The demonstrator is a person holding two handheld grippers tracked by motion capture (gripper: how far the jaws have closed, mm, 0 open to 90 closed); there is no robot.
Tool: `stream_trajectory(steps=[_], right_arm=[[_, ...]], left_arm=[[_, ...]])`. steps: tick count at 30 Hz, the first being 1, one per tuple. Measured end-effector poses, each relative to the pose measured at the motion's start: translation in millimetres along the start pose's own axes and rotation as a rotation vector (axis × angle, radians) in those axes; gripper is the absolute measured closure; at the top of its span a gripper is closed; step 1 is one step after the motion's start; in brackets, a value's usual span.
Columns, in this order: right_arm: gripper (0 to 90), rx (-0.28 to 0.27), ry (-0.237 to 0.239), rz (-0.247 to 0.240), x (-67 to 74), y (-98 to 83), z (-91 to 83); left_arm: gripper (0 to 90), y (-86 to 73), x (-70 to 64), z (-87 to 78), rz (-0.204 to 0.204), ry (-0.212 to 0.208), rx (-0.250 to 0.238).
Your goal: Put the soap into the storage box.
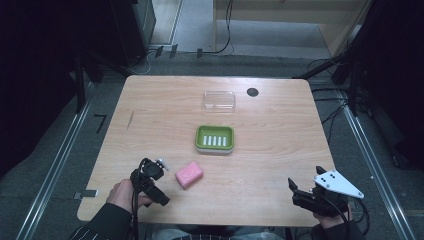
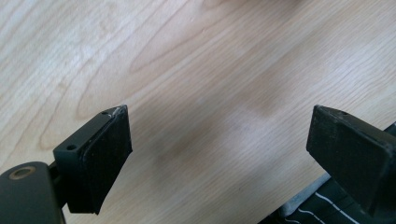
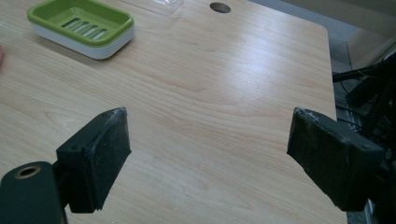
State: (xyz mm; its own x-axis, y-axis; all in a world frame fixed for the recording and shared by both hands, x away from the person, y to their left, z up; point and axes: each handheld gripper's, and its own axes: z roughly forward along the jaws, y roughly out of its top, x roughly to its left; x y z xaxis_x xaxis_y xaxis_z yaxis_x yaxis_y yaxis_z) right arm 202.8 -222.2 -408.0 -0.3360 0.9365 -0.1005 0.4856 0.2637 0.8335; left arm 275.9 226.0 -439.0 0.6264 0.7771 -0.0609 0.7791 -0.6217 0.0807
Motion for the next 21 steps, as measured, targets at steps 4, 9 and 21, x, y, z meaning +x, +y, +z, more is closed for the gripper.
stream_trajectory(steps=[4,9,21], right_arm=[[13.5,0.0,-0.002,0.0,0.2,0.1,0.4],[13.5,0.001,-0.002,-0.003,0.3,0.4,0.9],[13.5,0.003,0.0,-0.008,0.8,0.7,1.4]], left_arm=[[7.4,6.9,-2.9,-2.9,0.013,0.001,-0.018],[7.4,14.8,-5.9,-5.1,0.031,-0.001,-0.035],[7.4,22.9,-7.9,-5.1,0.048,-0.008,-0.049]])
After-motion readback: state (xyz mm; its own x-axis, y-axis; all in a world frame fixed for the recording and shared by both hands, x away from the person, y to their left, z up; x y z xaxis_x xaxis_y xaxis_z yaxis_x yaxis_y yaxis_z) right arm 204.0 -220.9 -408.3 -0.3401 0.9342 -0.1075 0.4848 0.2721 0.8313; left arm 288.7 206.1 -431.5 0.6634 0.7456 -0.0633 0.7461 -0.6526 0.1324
